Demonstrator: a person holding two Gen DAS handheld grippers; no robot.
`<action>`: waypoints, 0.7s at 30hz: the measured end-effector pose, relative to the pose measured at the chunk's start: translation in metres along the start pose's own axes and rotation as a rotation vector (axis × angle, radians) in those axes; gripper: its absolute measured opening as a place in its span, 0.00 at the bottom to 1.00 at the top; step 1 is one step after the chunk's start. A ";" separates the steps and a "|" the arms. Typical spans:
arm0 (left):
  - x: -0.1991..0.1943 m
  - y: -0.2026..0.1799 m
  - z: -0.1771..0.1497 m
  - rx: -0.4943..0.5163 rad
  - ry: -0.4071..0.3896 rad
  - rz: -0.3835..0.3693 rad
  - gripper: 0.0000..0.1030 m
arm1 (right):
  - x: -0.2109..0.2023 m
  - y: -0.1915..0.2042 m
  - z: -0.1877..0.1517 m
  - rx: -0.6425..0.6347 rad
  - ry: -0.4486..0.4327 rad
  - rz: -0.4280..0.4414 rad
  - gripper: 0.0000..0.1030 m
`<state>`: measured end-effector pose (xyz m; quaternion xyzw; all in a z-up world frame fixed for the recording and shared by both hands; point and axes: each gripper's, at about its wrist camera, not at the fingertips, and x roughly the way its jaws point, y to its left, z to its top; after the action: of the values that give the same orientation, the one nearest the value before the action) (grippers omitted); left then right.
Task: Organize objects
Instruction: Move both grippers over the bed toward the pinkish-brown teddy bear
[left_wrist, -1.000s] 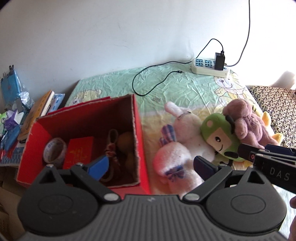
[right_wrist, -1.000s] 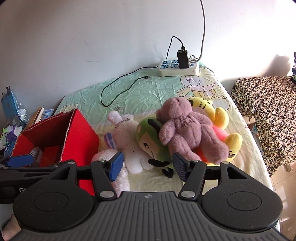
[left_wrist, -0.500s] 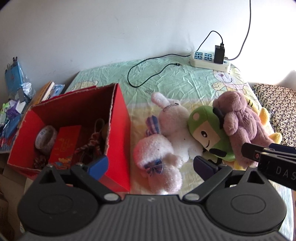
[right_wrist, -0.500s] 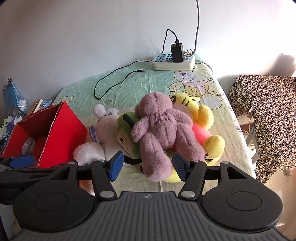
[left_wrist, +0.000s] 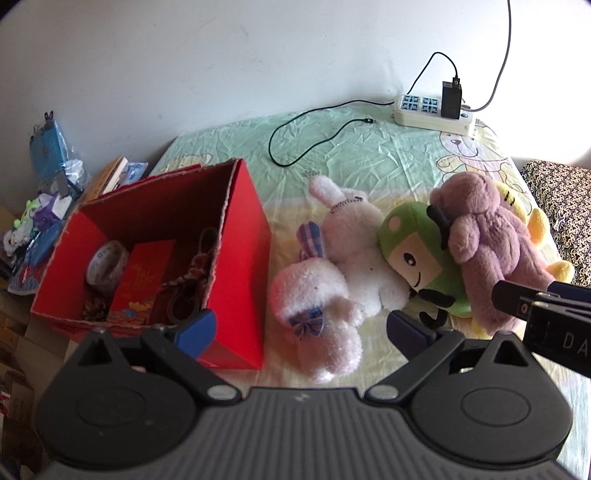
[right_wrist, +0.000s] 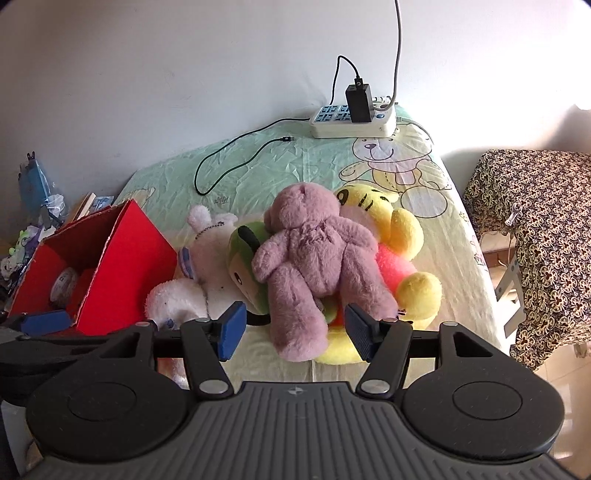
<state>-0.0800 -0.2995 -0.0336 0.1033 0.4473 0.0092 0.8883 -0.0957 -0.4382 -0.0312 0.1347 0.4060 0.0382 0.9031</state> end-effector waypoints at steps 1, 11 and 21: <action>0.000 0.000 0.000 0.000 0.001 0.005 0.96 | 0.000 0.000 0.000 -0.001 0.000 0.003 0.60; 0.007 -0.001 0.001 0.013 0.013 0.019 0.96 | 0.000 0.001 -0.004 -0.001 0.008 0.002 0.60; 0.013 -0.002 0.006 0.033 0.006 0.010 0.96 | 0.003 -0.001 -0.002 0.027 0.004 -0.027 0.60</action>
<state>-0.0676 -0.3012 -0.0407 0.1203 0.4496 0.0065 0.8851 -0.0952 -0.4384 -0.0348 0.1412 0.4103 0.0210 0.9007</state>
